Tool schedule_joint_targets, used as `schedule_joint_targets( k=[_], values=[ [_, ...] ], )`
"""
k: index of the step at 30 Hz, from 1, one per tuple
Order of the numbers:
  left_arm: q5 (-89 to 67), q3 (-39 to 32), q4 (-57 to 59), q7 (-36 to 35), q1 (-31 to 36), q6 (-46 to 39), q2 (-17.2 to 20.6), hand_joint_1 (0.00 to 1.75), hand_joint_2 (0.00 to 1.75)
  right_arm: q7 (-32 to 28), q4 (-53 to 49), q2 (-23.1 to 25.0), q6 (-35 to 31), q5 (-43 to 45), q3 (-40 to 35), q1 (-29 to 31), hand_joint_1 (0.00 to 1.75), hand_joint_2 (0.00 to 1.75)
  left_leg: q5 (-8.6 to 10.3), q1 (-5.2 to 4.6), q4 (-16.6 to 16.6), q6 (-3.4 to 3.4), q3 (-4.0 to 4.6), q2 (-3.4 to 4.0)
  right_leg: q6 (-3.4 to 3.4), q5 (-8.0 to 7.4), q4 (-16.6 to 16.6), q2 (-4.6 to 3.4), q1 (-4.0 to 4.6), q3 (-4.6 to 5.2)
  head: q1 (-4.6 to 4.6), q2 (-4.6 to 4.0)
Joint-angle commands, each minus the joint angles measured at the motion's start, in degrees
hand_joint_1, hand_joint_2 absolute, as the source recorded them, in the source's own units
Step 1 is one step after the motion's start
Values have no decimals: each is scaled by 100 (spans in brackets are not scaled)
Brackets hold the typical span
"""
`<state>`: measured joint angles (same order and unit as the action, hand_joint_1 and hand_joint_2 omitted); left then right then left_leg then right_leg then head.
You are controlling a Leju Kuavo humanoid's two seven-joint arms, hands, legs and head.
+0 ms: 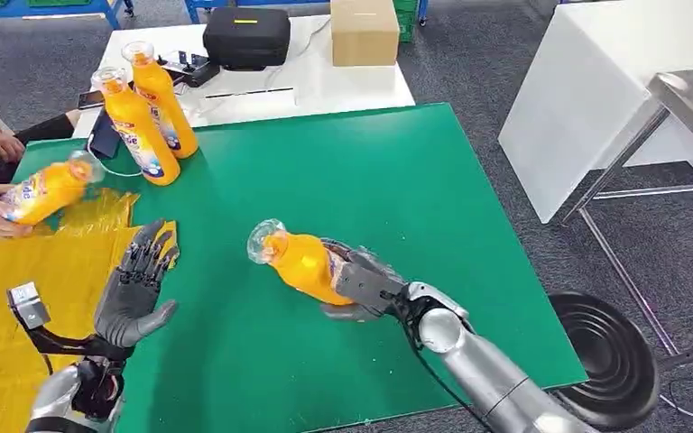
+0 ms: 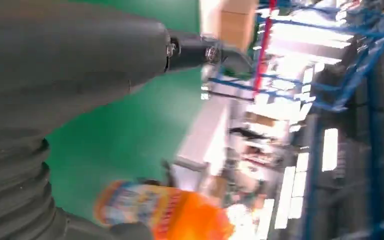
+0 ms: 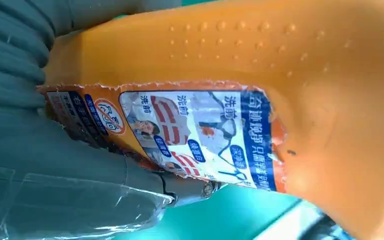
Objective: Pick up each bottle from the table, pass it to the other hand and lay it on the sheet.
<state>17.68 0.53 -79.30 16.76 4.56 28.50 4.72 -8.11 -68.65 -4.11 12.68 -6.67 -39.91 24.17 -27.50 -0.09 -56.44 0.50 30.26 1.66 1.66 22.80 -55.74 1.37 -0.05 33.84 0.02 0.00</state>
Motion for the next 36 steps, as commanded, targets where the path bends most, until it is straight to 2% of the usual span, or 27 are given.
schedule_joint_targets(
  k=[1, 7, 13, 26, 36],
  values=[
    [180, 249, -74, -57, 187, -13, -403, 0, 175, -2, -48, 319, 39, -16, -102, 99, 175, 175, -5, 6, -3, -5, -8, -12, 0, 4, 0, -11, 3, -9, -2, 0],
    [257, 730, 192, -107, 484, -33, -558, 0, 175, 68, 744, 987, 59, -73, -557, 561, 175, 175, -5, 8, -6, -10, -11, -5, -4, 3, -7, -22, 3, -5, -4, 0],
    [257, 768, 175, -106, 471, -57, -521, 0, 175, 76, 760, 954, 90, -2, -573, 587, 175, 175, 1, 6, 1, -5, -7, -8, 1, 0, 2, -8, 2, -6, 0, 0],
    [240, 1101, 134, -95, 518, -41, -521, 0, 175, 196, 1615, 1326, 79, -9, -963, 837, 175, 175, 1, 5, 2, -8, -7, -9, -1, 1, 0, -10, 1, -5, 0, 0],
    [368, 1211, 149, -139, 518, 150, -403, 0, 175, 142, 1996, 1340, 102, -29, -963, 871, 175, 175, 0, 6, 2, -6, -8, -10, 1, 2, 1, -9, 2, -6, -2, 0]
  ],
)
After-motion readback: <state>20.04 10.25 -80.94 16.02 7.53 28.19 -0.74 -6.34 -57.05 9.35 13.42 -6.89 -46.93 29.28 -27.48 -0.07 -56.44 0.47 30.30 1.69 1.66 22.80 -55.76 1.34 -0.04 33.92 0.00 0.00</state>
